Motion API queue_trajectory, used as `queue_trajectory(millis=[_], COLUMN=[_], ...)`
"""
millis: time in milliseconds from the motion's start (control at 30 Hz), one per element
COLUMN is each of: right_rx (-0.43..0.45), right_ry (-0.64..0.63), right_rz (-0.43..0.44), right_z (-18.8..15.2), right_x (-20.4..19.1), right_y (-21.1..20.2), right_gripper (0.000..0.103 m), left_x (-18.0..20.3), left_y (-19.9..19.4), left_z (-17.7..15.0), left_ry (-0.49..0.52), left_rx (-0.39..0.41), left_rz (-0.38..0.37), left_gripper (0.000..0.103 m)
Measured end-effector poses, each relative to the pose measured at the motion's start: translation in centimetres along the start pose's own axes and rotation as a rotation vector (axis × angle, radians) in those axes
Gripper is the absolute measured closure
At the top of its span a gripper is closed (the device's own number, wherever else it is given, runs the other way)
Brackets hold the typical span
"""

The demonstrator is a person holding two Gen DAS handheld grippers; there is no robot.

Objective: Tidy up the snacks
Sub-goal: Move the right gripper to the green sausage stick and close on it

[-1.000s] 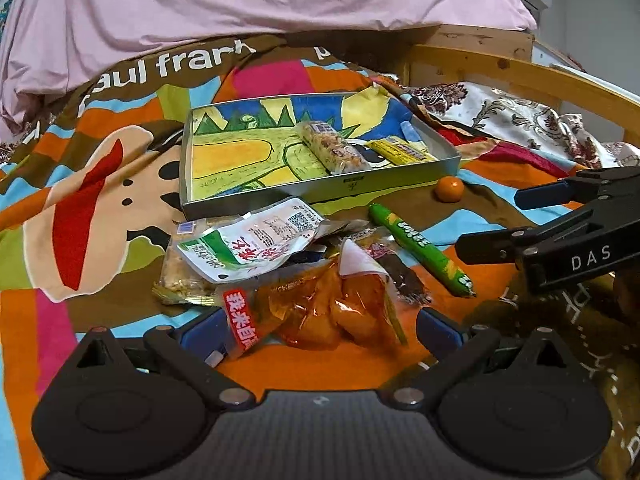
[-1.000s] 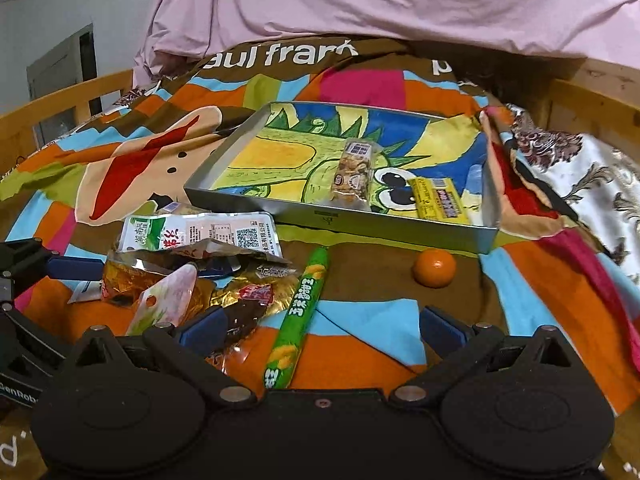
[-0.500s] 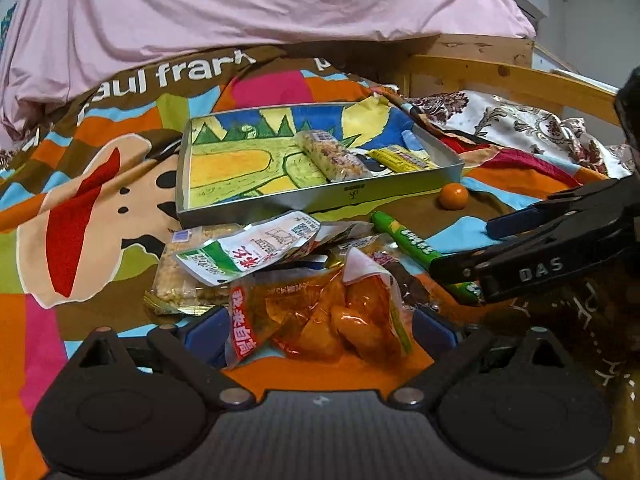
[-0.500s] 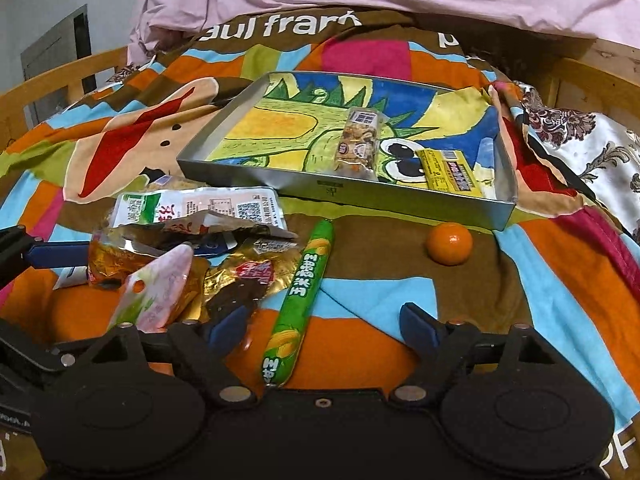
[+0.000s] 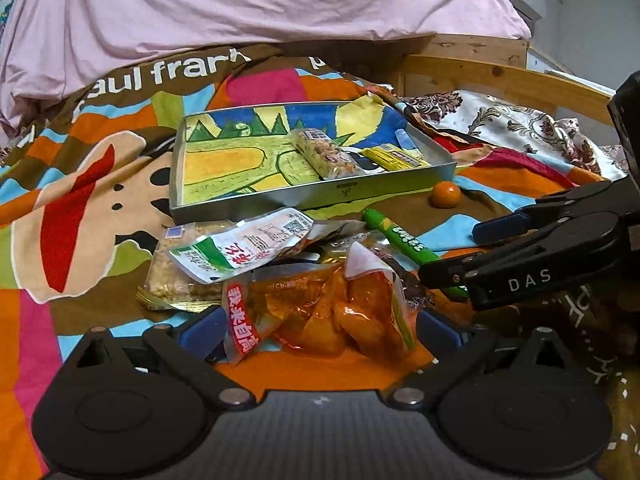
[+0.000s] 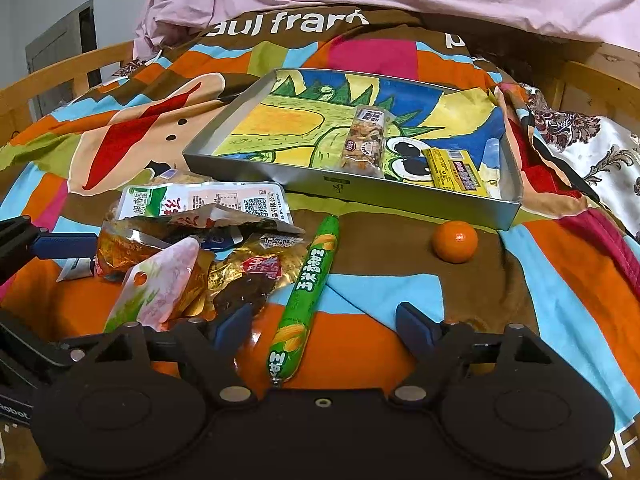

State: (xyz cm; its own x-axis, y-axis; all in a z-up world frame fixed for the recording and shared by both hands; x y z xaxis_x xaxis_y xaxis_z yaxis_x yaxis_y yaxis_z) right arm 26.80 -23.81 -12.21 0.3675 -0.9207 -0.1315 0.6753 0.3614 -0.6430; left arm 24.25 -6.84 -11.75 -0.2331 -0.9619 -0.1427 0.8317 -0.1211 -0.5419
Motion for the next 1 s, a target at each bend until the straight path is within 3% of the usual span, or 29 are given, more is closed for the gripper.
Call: queue_trajectory(millis=[467,667,1000], right_rx=[0.002,-0.001,-0.008], right_ry=[0.010,-0.001,-0.007], right_rz=[-0.004,0.000,-0.003], right_z=[0.0,-0.1,-0.1], right_x=[0.3,0.1,0.1], right_y=[0.0,0.1,0.5], right_gripper=[0.022,0.022,0.025], left_x=[-0.7,-0.4,0.1], left_y=[-0.4,0.8,2.1], left_z=[0.9,0.2,0.0], left_ry=[0.036,0.038,0.007], left_rx=[0.046,-0.035,-0.054], left_rz=[0.032,-0.042,-0.094], left_gripper=[0.000,0.000,0.001])
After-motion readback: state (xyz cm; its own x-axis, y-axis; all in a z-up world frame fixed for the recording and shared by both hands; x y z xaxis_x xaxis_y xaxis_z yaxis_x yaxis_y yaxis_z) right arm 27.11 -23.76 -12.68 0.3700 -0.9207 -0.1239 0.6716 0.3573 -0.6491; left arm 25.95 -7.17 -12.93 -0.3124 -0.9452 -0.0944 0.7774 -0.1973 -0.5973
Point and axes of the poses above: each gripper's, at about its wrist camera, not at the fingertips, and y roughly the way its jaws point, x to its right, z to its top, the point moved 6 cm from there along y, roughly the way its jaws point, and after that the axes turned 13 degrees about z, right-handed, at the moved point
